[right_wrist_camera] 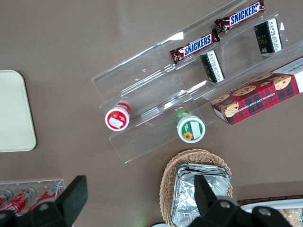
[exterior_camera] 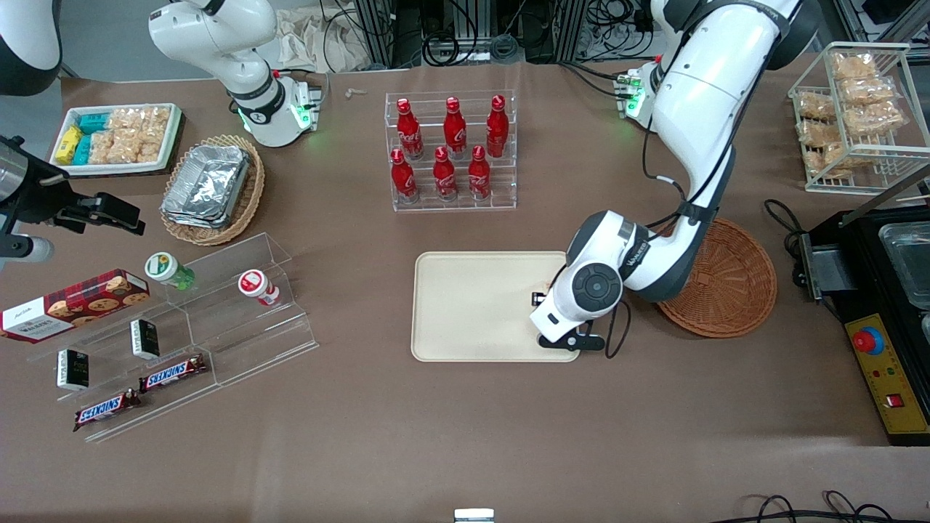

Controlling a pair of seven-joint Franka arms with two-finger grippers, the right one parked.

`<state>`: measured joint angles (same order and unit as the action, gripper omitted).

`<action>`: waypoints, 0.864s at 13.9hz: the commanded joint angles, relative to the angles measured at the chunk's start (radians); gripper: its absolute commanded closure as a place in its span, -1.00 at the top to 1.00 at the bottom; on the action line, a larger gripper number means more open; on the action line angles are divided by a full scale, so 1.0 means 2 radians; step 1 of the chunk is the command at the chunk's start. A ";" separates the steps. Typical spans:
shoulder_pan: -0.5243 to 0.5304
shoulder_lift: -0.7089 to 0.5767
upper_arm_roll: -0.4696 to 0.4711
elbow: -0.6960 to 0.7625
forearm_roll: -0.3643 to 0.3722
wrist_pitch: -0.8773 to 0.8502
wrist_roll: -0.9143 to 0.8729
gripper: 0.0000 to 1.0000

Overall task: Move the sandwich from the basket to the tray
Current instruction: 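Carry the sandwich to the cream tray and lower it onto it, then open the left gripper to release the sandwich on the tray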

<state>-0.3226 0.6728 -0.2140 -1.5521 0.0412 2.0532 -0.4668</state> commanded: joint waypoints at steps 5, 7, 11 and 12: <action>0.065 -0.125 0.003 0.001 0.009 -0.095 0.088 1.00; 0.092 -0.155 0.003 0.004 0.009 -0.120 0.120 1.00; 0.153 -0.194 0.003 0.033 0.008 -0.172 0.196 1.00; 0.163 -0.197 0.003 0.048 0.009 -0.195 0.197 1.00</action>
<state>-0.0355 0.2966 -0.1961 -1.5037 0.0509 1.7369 -0.1063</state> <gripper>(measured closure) 0.000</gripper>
